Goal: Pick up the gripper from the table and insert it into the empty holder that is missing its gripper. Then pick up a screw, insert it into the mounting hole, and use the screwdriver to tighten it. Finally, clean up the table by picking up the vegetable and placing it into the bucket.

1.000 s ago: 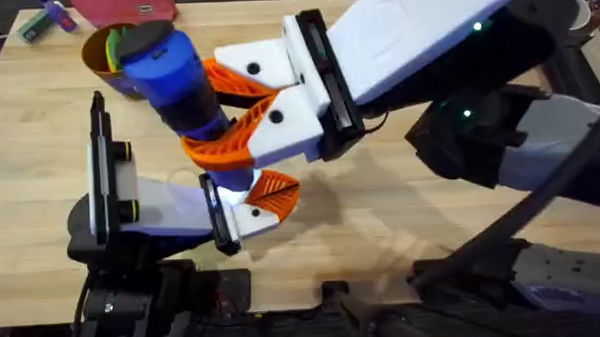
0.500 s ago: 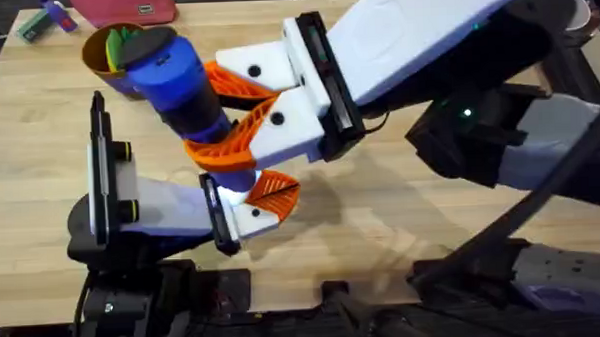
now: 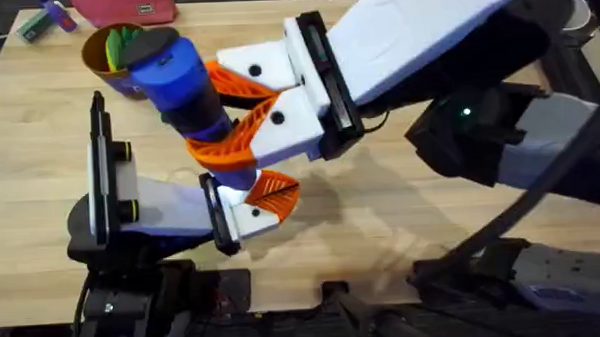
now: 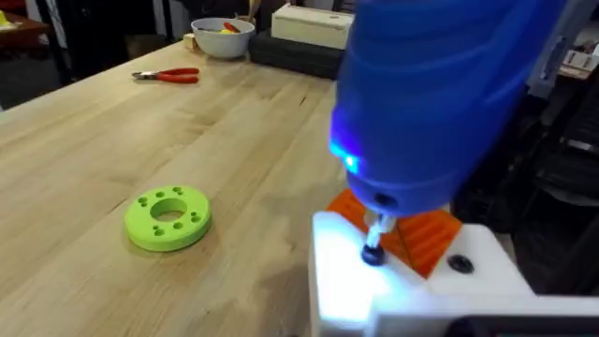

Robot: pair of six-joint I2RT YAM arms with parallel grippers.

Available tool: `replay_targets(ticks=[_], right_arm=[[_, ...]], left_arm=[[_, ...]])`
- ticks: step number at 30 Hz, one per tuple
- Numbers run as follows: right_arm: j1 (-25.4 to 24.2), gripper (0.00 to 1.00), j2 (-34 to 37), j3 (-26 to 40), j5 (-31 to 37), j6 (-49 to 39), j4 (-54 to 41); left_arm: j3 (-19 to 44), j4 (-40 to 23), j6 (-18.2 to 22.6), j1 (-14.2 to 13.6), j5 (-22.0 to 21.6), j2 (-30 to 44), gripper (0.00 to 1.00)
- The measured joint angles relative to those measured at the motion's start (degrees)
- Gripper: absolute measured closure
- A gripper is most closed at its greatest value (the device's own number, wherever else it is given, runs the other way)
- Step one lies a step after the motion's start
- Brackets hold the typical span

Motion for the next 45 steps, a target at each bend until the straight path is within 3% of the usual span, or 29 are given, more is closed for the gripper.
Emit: replay_targets(ticks=[30,37,45], right_arm=[[0.02,0.976,0.66,0.0,-0.22,-0.2,-1.34],[0.07,0.976,1.89,0.01,-0.95,0.59,3.46],[-1.58,0.976,0.57,7.82,-0.83,1.36,-3.9]], left_arm=[[0.0,0.0,-0.01,0.0,0.02,0.02,0.991],[0.0,0.02,0.0,0.0,-0.06,0.01,0.991],[-0.01,0.02,0.0,0.0,-0.04,0.0,0.991]])
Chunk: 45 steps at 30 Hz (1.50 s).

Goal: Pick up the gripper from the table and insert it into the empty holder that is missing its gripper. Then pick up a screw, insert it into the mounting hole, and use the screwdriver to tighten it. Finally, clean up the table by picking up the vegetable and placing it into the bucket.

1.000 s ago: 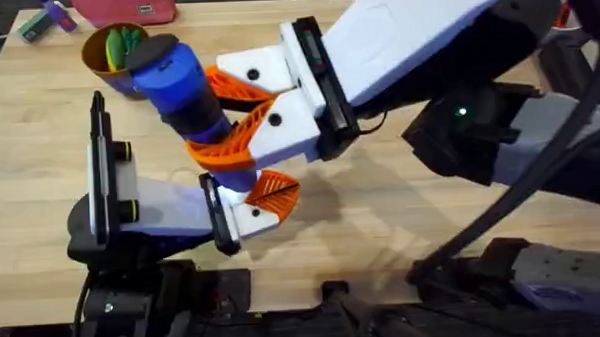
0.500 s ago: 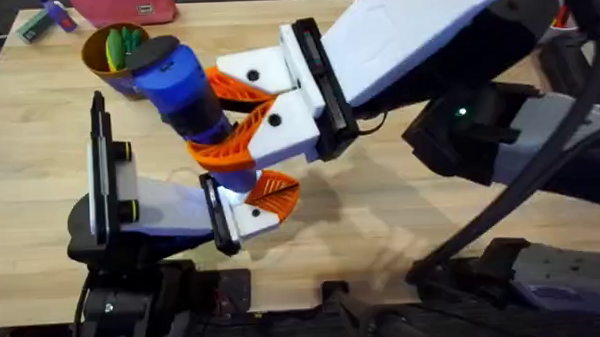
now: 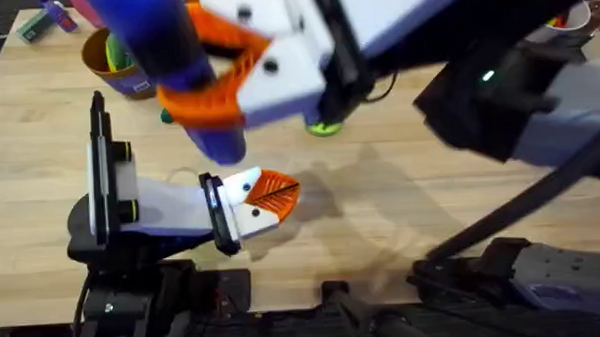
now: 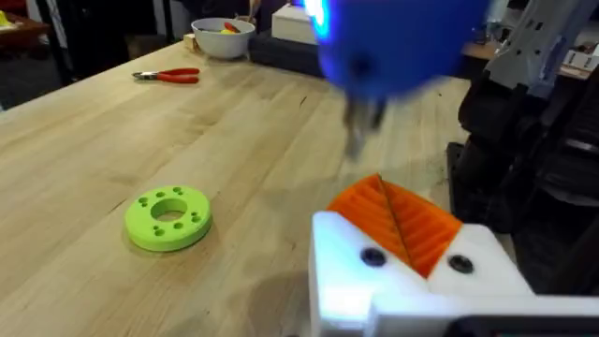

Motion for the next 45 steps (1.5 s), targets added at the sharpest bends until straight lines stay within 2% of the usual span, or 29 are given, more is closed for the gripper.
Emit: replay_targets(ticks=[6,9,12,17,21,26,31,35,41,45], right_arm=[[-2.2,0.976,-0.83,7.73,0.0,-0.06,-10.83],[-4.57,0.976,-0.83,11.73,0.07,-1.07,-23.06],[-9.16,0.976,-0.84,16.58,1.48,-3.76,-41.22],[-16.58,0.976,-0.83,23.77,12.57,-12.17,-68.16],[-19.66,0.976,-0.83,25.44,24.08,-20.23,-79.77],[-20.63,0.976,-0.41,25.51,35.91,-30.27,-92.92],[-20.63,0.976,2.91,25.51,47.53,-37.05,-102.23],[-20.65,0.976,7.8,25.51,57.05,-39.72,-106.08],[-20.74,0.976,17.37,25.53,67.14,-41.98,-105.19],[-21.52,0.976,24.89,25.53,71.08,-42.47,-101.17]], left_arm=[[0.01,0.0,0.0,0.0,0.0,0.02,0.991],[0.01,0.0,0.0,0.0,0.0,0.01,0.991],[0.01,-0.01,0.0,0.0,0.0,0.0,0.991],[0.0,-0.02,0.0,0.0,0.0,0.0,0.991],[0.01,-0.01,0.0,0.0,0.0,0.02,0.991],[0.0,0.0,0.0,0.0,0.0,0.02,0.991],[0.0,0.0,0.0,0.0,0.0,0.02,0.991],[0.0,0.0,0.0,0.0,0.0,0.02,0.991],[0.01,0.0,0.0,0.0,0.0,0.02,0.991],[0.0,0.0,0.0,0.0,0.0,0.02,0.991]])
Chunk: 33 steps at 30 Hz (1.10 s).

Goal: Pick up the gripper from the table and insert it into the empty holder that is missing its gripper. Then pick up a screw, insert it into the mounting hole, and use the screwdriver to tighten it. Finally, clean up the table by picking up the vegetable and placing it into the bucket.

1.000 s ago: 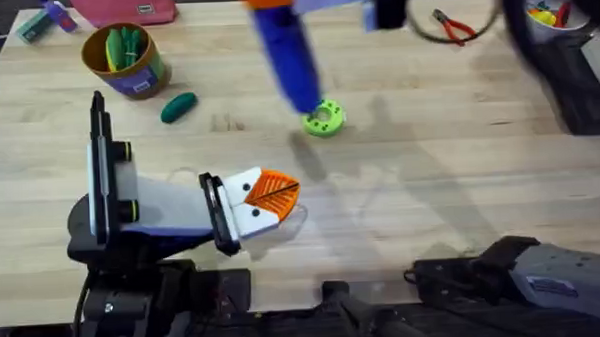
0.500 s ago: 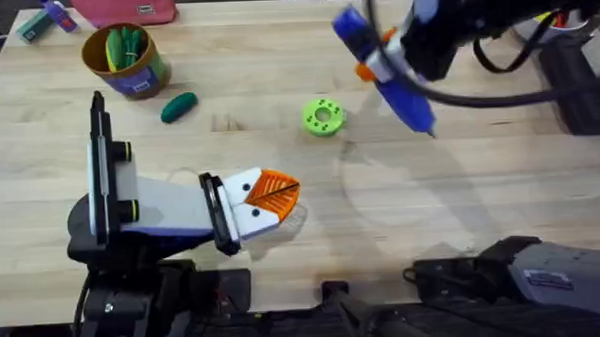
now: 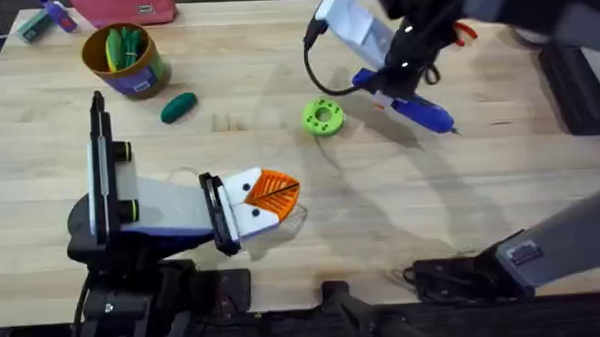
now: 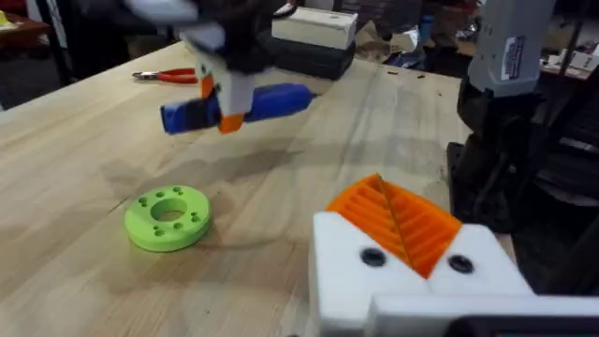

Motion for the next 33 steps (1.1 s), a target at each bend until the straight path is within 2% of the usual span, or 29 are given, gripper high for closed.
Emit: replay_targets(ticks=[5,10,11,15,17,18,21,22,27,28,29,33], right_arm=[[-1.74,0.976,7.8,0.0,2.89,0.26,6.02],[-2.57,0.971,9.69,0.0,3.39,0.51,6.31],[-2.54,0.892,9.62,0.03,3.47,1.01,6.41],[-2.5,0.297,9.56,0.48,4.38,1.18,5.67],[-2.5,0.053,9.39,0.75,4.85,2.02,5.69],[-2.5,0.021,9.11,0.82,4.98,2.96,5.71],[-2.5,0.01,7.27,0.83,5.09,6.33,5.53],[-2.5,0.011,6.27,0.85,5.09,7.4,5.5],[-2.5,0.007,-1.75,3.05,4.03,13.94,5.13],[-2.5,0.008,-3.78,3.69,3.15,15.44,5.13],[-2.52,0.008,-5.64,4.23,2.06,16.88,5.15],[-2.5,0.009,-13.21,5.62,-3.19,23.34,5.28]], left_arm=[[0.01,0.0,0.0,0.0,-0.01,0.0,0.991],[0.0,0.0,0.0,0.0,0.0,0.0,0.991],[0.0,0.0,0.0,0.0,0.0,0.0,0.991],[0.01,0.0,0.0,0.0,0.0,0.0,0.991],[0.0,0.0,0.0,0.0,0.0,0.0,0.991],[0.01,-0.01,0.0,0.0,0.0,-0.01,0.991],[0.0,0.0,0.0,0.0,0.0,-0.01,0.991],[0.0,0.0,0.19,0.0,0.0,0.0,0.952],[0.0,0.0,0.17,0.0,0.0,0.0,0.174],[0.01,-0.02,-0.05,0.0,0.01,0.0,0.056],[0.0,-0.02,-0.03,0.0,0.0,-0.02,0.026],[0.0,0.06,0.0,0.0,-0.09,0.0,0.015]])
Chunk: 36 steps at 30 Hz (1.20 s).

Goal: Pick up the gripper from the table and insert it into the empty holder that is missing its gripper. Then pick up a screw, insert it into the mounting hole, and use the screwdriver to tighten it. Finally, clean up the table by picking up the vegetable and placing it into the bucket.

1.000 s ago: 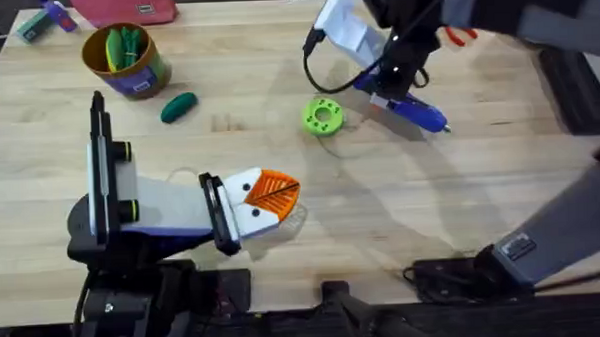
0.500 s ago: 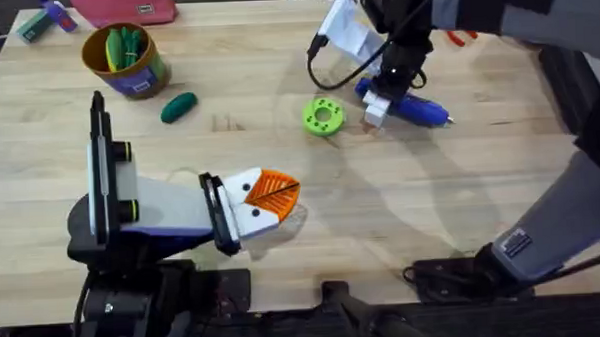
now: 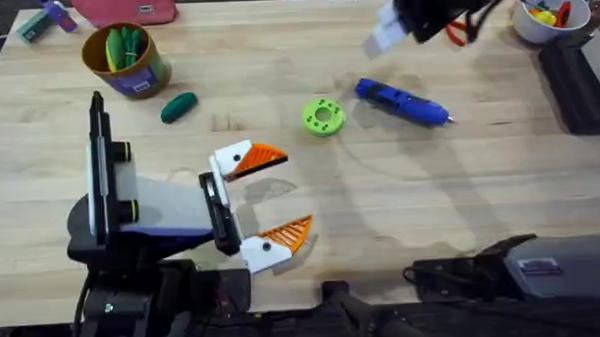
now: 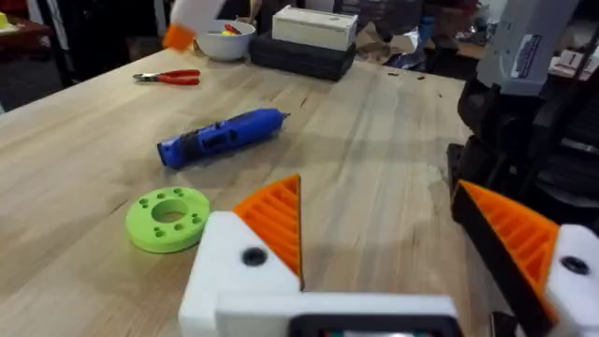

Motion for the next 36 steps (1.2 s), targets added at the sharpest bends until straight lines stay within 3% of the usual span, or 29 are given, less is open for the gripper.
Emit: replay_targets(ticks=[4,10,14,18,23,24,29,36], right_arm=[[0.0,0.009,-6.08,0.15,-3.1,5.72,-1.61],[0.0,0.007,-12.49,0.15,-6.82,10.74,-6.86],[0.0,0.009,-15.46,0.12,-8.85,13.67,-8.97],[0.0,0.009,-17.05,-1.55,-10.61,16.25,-8.23],[0.02,0.008,-17.73,-6.6,-14.34,19.29,-4.51],[0.15,0.009,-18.52,-11.1,-15.34,20.92,-1.52],[0.15,0.009,-20.43,-18.65,-16.09,23.44,3.12],[0.15,0.007,-20.87,-21.88,-16.29,24.55,3.75]], left_arm=[[0.0,0.49,-1.88,0.0,-1.57,-0.02,0.015],[0.47,0.79,-5.2,0.02,-9.21,0.0,0.015],[5.7,-8.24,-5.09,0.96,-15.58,1.62,0.015],[15.83,-20.6,-1.86,2.16,-22.08,8.05,0.015],[34.5,-35.96,5.07,2.32,-32.5,22.36,0.015],[45.35,-42.53,7.54,2.32,-39.08,31.68,0.015],[58.39,-49.53,10.37,2.32,-48.0,45.7,0.015],[68.59,-53.31,12.91,2.32,-54.9,58.02,0.016]])
